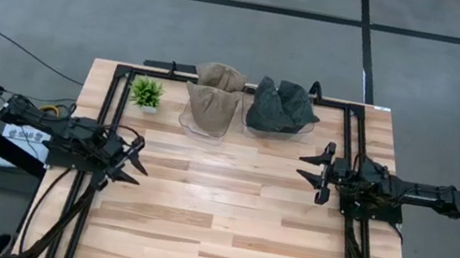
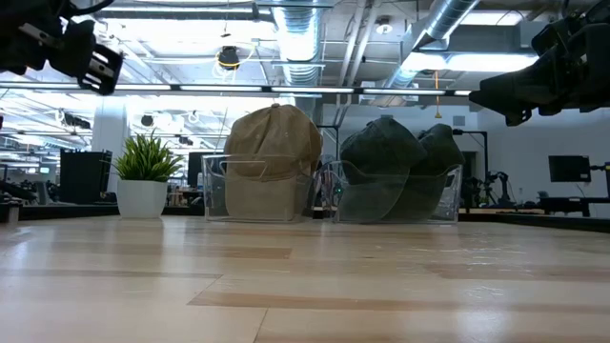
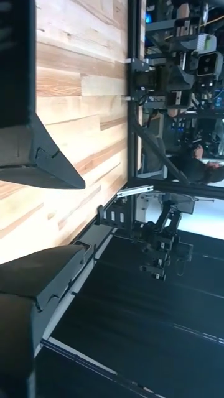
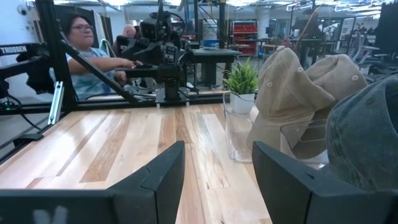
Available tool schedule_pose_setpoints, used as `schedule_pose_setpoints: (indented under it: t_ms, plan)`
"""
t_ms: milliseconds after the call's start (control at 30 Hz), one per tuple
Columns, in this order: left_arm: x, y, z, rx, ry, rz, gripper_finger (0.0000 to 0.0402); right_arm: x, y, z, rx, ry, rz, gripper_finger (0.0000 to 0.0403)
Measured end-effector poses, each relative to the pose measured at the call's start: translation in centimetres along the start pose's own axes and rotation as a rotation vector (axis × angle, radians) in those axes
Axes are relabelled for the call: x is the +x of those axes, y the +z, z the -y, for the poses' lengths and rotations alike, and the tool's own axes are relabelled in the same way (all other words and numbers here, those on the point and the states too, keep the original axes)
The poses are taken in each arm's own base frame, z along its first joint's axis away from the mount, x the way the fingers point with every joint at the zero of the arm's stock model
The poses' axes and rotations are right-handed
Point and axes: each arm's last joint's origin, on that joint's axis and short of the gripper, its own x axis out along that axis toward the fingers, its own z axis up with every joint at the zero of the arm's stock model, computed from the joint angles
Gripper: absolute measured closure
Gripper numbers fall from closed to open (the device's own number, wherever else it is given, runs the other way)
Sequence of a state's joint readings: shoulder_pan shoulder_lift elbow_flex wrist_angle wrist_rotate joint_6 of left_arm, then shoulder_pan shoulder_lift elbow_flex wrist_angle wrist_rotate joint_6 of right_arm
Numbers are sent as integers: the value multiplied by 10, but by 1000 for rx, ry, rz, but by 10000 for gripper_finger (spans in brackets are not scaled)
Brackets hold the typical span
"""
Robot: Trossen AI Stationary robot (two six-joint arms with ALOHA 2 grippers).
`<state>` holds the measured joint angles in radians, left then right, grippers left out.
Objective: Pick & Place hat
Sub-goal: Return to Home Position
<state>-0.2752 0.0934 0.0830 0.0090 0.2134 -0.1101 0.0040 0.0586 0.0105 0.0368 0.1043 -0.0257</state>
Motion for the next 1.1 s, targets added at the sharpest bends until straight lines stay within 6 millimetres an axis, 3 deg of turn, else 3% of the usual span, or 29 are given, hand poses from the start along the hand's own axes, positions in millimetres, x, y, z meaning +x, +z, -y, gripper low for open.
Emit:
schedule_pose_setpoints:
  t_ms: [1100]
  plan:
    - [6,-5,-2,-14,7,-66,248,0,0,0,0,0,0,227]
